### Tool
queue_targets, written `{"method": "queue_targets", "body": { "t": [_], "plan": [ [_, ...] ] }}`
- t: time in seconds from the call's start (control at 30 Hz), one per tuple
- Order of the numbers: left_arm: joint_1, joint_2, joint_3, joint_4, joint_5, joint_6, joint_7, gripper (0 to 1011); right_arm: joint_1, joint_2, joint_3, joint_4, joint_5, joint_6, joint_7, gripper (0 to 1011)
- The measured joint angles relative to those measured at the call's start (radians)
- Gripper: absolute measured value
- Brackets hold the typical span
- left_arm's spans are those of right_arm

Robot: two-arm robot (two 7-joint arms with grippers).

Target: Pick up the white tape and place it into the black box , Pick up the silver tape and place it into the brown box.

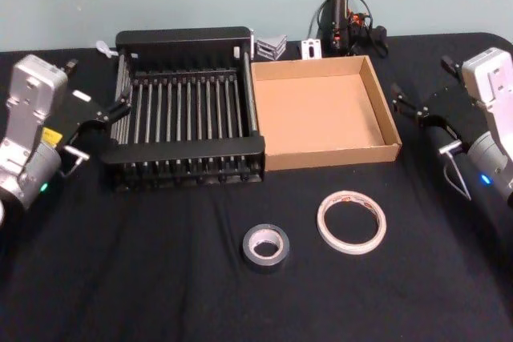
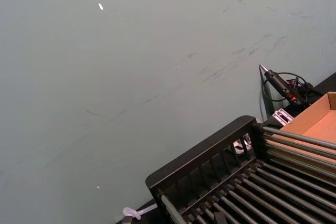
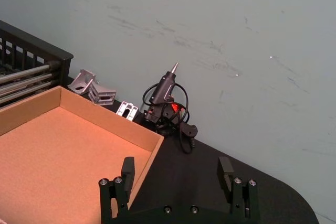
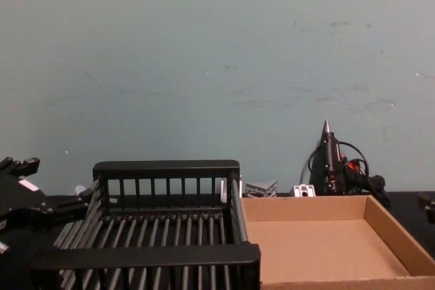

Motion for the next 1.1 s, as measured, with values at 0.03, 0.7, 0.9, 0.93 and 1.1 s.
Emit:
{"method": "queue_targets", "body": {
  "t": [0.03, 0.7, 0.9, 0.93, 1.1],
  "plan": [
    [0.0, 0.0, 0.0, 0.0, 0.0, 0.0, 0.0, 1001, 0.0, 0.0, 0.0, 0.0, 0.0, 0.0, 0.0, 1002],
    [0.0, 0.0, 0.0, 0.0, 0.0, 0.0, 0.0, 1001, -0.115, 0.017, 0.076, -0.142, 0.054, 0.036, 0.049, 1002],
    [0.0, 0.0, 0.0, 0.0, 0.0, 0.0, 0.0, 1001, -0.205, 0.038, 0.113, -0.249, 0.103, 0.077, 0.069, 1002],
    [0.0, 0.0, 0.0, 0.0, 0.0, 0.0, 0.0, 1001, -0.216, 0.04, 0.118, -0.261, 0.108, 0.08, 0.07, 1002],
    [0.0, 0.0, 0.0, 0.0, 0.0, 0.0, 0.0, 1001, -0.284, 0.051, 0.146, -0.33, 0.137, 0.1, 0.074, 1002]
  ]
}}
